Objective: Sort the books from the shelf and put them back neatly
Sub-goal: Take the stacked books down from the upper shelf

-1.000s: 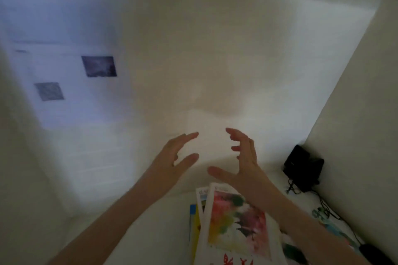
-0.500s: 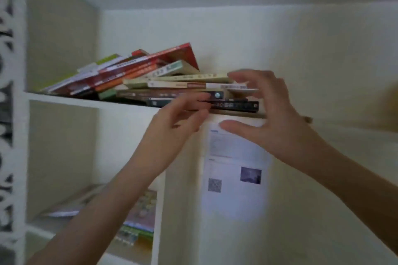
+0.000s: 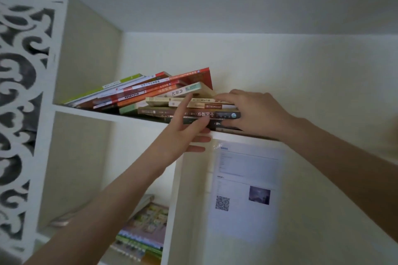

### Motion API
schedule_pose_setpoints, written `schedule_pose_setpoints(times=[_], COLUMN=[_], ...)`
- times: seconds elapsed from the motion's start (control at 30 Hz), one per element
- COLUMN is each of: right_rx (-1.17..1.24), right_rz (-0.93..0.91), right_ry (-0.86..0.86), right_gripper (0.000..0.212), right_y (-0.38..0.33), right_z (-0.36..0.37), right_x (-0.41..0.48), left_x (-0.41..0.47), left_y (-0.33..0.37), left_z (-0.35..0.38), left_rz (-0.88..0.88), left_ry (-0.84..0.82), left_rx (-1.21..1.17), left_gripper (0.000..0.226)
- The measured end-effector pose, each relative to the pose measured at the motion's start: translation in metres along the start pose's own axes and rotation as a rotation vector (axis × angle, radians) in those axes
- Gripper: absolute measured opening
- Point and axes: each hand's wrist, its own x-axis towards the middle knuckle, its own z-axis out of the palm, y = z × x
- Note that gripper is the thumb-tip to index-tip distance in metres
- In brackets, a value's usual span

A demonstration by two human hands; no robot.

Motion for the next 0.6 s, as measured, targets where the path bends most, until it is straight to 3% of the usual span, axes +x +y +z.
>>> schedule_pose_setpoints(times=[0.2, 0.33, 0.43, 0.6], right_rx=[-0.19, -0.277, -0.296, -0.38], right_rz=[-0.141, -0.273, -0.304, -0.225], right_ry=[0.033, 0.199, 0.33, 0.387], right_gripper=[0.05, 0.041, 0.03, 0.019], right_y=[-0.007, -0.025, -0.039, -0.072], right_z=[-0.009, -0.024, -0.031, -0.038], right_x=[-0.006, -0.012, -0.013, -0.019], left_x=[0.002, 0.0, -0.002, -0.007], left_y=[0.01, 0.014, 0.02, 0.022], left_z=[0.006, 0.002, 0.003, -0.005], left_rz=[0.027, -0.03, -0.047, -0.048], left_ry=[-0.002, -0.037, -0.024, -0.002], left_rx=[-0.105, -0.209, -0.288, -0.371], left_gripper=[0.068, 0.062, 0.061, 0.068])
